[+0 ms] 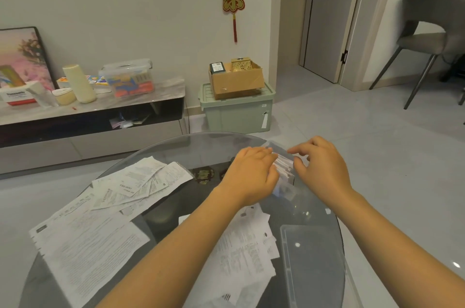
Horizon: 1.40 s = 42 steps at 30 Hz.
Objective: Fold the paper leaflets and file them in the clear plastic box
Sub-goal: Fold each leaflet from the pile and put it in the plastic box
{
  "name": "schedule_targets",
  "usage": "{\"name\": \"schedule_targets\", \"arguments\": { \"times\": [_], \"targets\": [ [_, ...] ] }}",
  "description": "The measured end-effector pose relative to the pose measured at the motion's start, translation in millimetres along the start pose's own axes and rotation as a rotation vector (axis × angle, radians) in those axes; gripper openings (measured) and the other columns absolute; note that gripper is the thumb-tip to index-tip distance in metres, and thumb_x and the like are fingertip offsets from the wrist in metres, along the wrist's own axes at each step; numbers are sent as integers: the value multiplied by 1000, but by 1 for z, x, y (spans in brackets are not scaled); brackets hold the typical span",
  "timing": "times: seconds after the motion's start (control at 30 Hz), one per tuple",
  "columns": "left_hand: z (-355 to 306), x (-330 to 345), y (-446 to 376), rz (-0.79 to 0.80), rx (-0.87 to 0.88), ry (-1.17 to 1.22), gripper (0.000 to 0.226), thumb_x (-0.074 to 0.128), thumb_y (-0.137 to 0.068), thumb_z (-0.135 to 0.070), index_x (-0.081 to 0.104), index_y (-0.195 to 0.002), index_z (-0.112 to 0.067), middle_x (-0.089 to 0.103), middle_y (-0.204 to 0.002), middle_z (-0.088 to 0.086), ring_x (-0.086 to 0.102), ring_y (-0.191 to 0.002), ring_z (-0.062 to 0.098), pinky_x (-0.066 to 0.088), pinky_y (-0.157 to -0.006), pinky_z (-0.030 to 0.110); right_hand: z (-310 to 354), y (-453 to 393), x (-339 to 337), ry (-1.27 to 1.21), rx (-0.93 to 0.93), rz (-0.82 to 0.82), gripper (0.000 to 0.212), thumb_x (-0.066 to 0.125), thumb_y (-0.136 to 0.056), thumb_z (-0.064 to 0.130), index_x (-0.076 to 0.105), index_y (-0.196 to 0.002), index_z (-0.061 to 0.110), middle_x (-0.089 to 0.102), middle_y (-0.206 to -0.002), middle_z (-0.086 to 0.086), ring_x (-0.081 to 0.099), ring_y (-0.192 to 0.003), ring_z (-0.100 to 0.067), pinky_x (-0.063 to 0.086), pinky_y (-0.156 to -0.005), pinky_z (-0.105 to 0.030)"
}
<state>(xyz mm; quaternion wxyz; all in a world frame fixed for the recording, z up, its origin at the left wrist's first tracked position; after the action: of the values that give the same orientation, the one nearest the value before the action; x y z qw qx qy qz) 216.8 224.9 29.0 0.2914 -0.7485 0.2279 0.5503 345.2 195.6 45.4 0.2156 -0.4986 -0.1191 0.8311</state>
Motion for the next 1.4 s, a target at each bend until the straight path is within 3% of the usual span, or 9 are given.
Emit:
{"name": "schedule_targets", "arguments": {
  "times": [0.17,0.43,0.53,0.67,0.83,1.1,1.3,1.37,1.4],
  "targets": [
    [-4,-9,65,30,-103,8,51,21,-96,-35,39,-143,-22,35,-151,-4,27,-139,10,11,-115,29,42,35,5,-169,-151,144,22,62,-87,22,69,-107,24,47,-94,8,44,-86,-7,36,-72,-20],
    [-2,6,155,202,-299,-2,48,34,-99,-28,28,-147,-27,20,-157,-5,17,-143,15,15,-117,37,78,88,24,-142,-306,401,23,62,-87,31,66,-110,31,52,-99,12,48,-78,-1,37,-69,-10],
    [5,16,177,271,-347,-4,54,41,-96,-39,26,-147,-28,19,-157,-5,17,-143,16,16,-118,39,82,105,34,-59,-345,559,27,62,-86,37,64,-113,32,55,-114,11,54,-94,-4,46,-83,-21],
    [16,28,195,419,-353,-44,69,55,-87,-51,25,-146,-28,26,-152,-6,24,-138,15,25,-113,40,77,124,51,85,-392,723,42,65,-82,40,59,-123,32,52,-132,14,48,-120,-8,43,-97,-28],
    [23,24,199,344,-341,-6,59,55,-90,-44,33,-143,-29,33,-149,-11,30,-135,9,31,-109,31,72,140,72,209,-444,819,52,68,-78,44,54,-127,32,54,-129,12,50,-115,-12,45,-95,-32],
    [35,4,200,202,-388,68,24,49,-95,-24,67,-112,-23,64,-116,-9,60,-99,10,50,-88,28,82,136,69,218,-488,750,25,50,-89,34,68,-103,26,67,-101,10,60,-87,-13,52,-75,-28],
    [47,-8,202,53,-413,-4,12,44,-94,-25,55,-90,-25,61,-85,-8,52,-65,7,39,-56,21,89,132,65,-49,-327,748,19,47,-90,25,54,-75,15,56,-74,4,46,-65,-10,37,-58,-21],
    [46,-10,201,30,-389,-76,13,44,-92,-24,57,-91,-24,61,-86,-8,54,-72,10,40,-65,23,93,132,64,-122,-280,737,19,47,-92,28,55,-79,17,54,-76,10,50,-69,-7,38,-60,-19],
    [46,-11,199,18,-369,-130,17,44,-92,-24,61,-96,-25,63,-94,-8,56,-83,11,42,-80,25,94,132,63,-151,-265,740,19,49,-93,31,57,-82,18,55,-79,13,52,-72,-5,40,-62,-19]
  ]
}}
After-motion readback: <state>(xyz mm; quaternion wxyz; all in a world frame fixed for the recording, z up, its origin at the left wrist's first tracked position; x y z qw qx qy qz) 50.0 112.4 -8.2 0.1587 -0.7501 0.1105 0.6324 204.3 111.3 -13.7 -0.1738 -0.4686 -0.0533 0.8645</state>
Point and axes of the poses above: each hand's wrist, its own y-axis away from the middle knuckle, its own x-axis out of the palm, z = x × y, the point moved 7 cm from there along -y, towards the middle knuckle
